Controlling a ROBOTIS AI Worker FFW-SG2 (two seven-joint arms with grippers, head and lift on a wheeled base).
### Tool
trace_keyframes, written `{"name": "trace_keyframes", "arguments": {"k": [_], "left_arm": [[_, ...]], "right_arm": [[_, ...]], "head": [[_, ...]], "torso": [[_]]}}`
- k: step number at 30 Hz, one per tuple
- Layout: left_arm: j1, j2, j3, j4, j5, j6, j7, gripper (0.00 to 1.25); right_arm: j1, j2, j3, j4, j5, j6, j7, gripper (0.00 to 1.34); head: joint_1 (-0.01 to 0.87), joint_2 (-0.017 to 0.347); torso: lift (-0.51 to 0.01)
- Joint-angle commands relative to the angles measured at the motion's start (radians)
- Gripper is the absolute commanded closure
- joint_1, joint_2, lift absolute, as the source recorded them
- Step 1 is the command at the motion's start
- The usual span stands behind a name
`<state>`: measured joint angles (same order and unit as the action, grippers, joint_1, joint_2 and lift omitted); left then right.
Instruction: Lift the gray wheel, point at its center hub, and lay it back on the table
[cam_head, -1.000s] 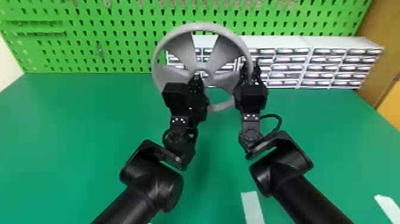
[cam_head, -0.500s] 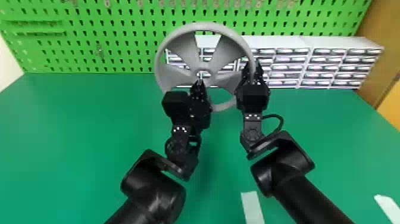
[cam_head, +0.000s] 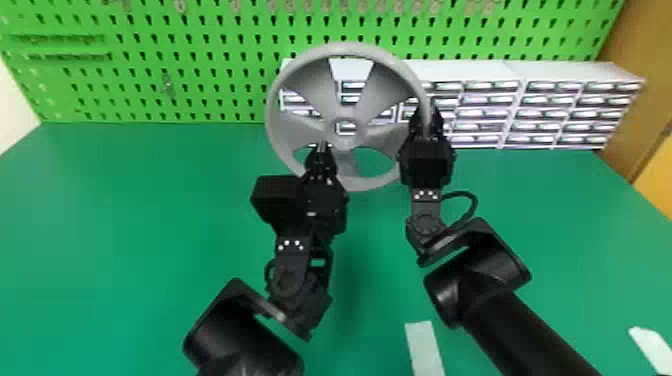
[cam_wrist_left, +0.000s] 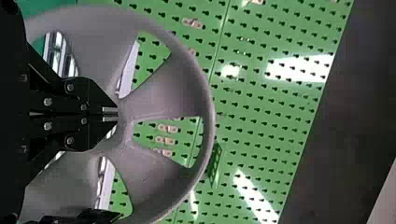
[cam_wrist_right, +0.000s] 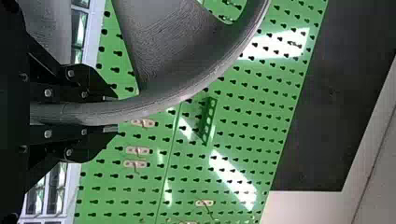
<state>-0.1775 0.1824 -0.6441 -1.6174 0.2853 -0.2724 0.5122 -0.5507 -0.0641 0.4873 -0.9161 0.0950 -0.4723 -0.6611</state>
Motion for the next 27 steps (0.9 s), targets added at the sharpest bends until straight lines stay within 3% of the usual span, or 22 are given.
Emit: {"name": "trace_keyframes", "arguments": {"k": [1,13,19,27], "left_arm": [[0.052,0.011,0.023,-0.071,-0.031,0.019,0.011,1.2],[0.107,0.051,0.015,-0.199,-0.104,0.067,0.038,1.2],[0.124,0.051,0.024,-0.216,-0.107,0.073,0.04,1.19],[0.144,0.051,0.031,-0.236,-0.127,0.082,0.052,1.19]], "right_arm": [[-0.018,0.0,0.004,0.023,0.002,0.004,0.0,1.31],[-0.071,-0.011,0.019,0.065,-0.003,0.049,0.001,1.3],[-0.1,-0.029,0.077,0.063,-0.103,0.113,0.014,1.31],[-0.109,-0.028,0.066,0.042,-0.17,0.216,0.094,1.31]], "head": [[0.692,0.048],[0.692,0.048],[0.692,0.048],[0.692,0.048]], "torso": [[-0.096],[-0.096],[-0.096],[-0.096]]}}
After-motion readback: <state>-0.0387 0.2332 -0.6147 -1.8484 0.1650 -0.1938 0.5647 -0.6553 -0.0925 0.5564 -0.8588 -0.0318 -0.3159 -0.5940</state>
